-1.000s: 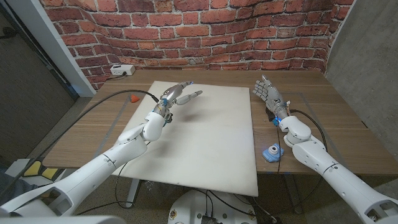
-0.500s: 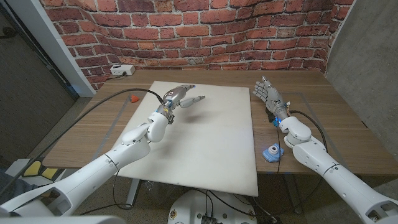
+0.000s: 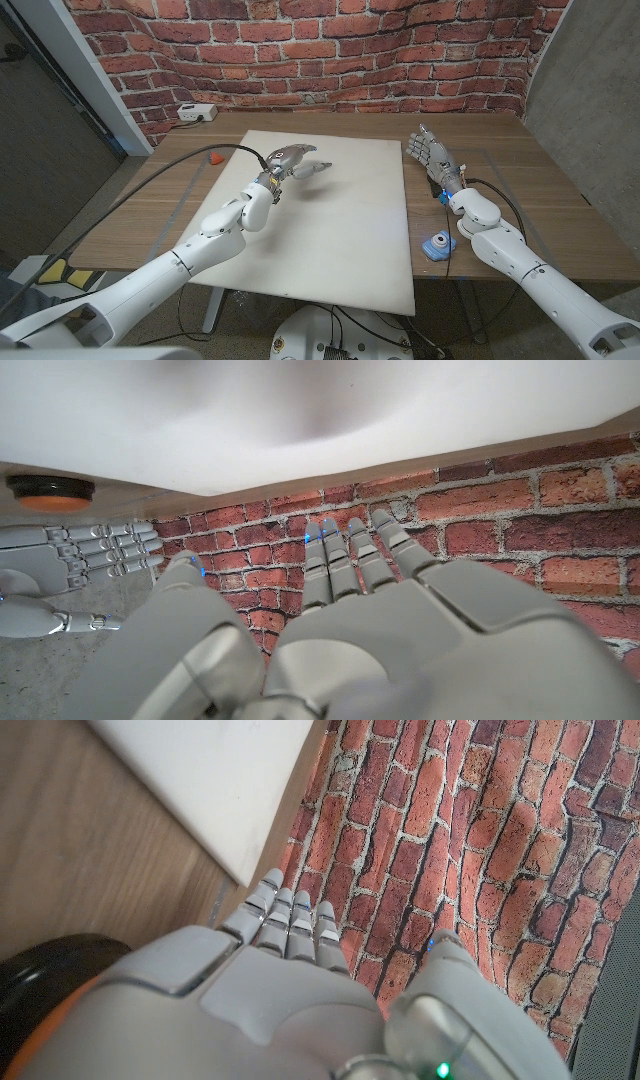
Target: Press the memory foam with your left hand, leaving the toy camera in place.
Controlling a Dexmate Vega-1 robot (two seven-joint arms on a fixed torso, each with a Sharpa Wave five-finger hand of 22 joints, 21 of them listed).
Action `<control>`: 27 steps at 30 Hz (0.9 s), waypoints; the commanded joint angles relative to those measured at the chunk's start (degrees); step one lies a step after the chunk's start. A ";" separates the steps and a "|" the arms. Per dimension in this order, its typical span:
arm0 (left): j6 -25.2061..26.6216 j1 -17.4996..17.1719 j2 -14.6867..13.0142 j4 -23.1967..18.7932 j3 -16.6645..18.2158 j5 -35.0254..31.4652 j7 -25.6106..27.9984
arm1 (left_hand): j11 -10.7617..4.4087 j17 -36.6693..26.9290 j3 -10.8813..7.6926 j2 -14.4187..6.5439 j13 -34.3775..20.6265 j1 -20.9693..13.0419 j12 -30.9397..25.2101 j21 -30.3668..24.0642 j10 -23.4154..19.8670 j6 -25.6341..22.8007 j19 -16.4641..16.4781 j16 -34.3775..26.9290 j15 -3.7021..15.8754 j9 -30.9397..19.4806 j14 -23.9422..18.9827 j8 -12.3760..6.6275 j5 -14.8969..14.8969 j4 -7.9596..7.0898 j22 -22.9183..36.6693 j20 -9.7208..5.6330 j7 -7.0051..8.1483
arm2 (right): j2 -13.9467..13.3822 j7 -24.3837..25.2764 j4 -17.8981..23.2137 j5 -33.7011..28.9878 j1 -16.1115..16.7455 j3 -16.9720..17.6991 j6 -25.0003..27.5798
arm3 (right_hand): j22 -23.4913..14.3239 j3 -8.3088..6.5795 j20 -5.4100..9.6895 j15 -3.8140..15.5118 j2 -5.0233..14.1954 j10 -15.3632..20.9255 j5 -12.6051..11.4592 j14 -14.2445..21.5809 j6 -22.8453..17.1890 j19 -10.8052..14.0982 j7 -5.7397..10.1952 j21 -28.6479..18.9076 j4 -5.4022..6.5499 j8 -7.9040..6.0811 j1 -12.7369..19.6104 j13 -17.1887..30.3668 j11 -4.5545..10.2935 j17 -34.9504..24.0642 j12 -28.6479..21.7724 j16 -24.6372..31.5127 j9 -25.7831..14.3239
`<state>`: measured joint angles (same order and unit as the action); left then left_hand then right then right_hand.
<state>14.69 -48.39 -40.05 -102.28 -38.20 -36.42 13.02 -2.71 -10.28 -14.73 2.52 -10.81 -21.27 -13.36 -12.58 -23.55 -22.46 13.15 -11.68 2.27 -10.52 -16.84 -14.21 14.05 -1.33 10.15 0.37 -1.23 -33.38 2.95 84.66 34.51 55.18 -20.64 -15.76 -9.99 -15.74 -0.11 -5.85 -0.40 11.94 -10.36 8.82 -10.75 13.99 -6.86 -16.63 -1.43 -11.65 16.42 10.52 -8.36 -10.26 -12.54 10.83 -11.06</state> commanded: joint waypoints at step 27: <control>4.03 3.99 0.21 -0.67 -4.36 -5.02 -12.06 | 0.00 -0.13 0.06 -0.53 -0.08 -0.44 0.36 -0.77 -1.89 -1.98 3.87 -0.21 0.43 -0.35 -2.86 0.30 -1.13 -0.06 0.12 0.64 0.11 | -0.78 0.02 0.74 0.35 0.50 0.29 0.62 | -0.33 -0.60 0.23 -0.41 1.15 0.55 0.07 0.57 -0.99 0.50 -0.21 0.42 -1.20 -0.11 1.34 0.20 -0.03 -0.14 -0.03 -0.16 -0.05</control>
<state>18.68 -45.38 -40.19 -103.43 -41.64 -40.30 2.94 -2.63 -10.27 -14.72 2.23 -10.80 -21.56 -13.09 -13.25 -25.20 -24.08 17.00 -11.68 2.35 -10.81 -19.13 -13.92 13.25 -1.33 10.15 1.02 -1.23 -33.99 2.71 85.13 34.84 55.44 -20.50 -15.19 -9.99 -16.29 -0.11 -6.15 0.59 11.94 -10.36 9.14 -11.37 13.98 -6.86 -16.31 -2.30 -11.65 17.41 10.52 -8.36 -10.26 -12.54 10.83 -10.92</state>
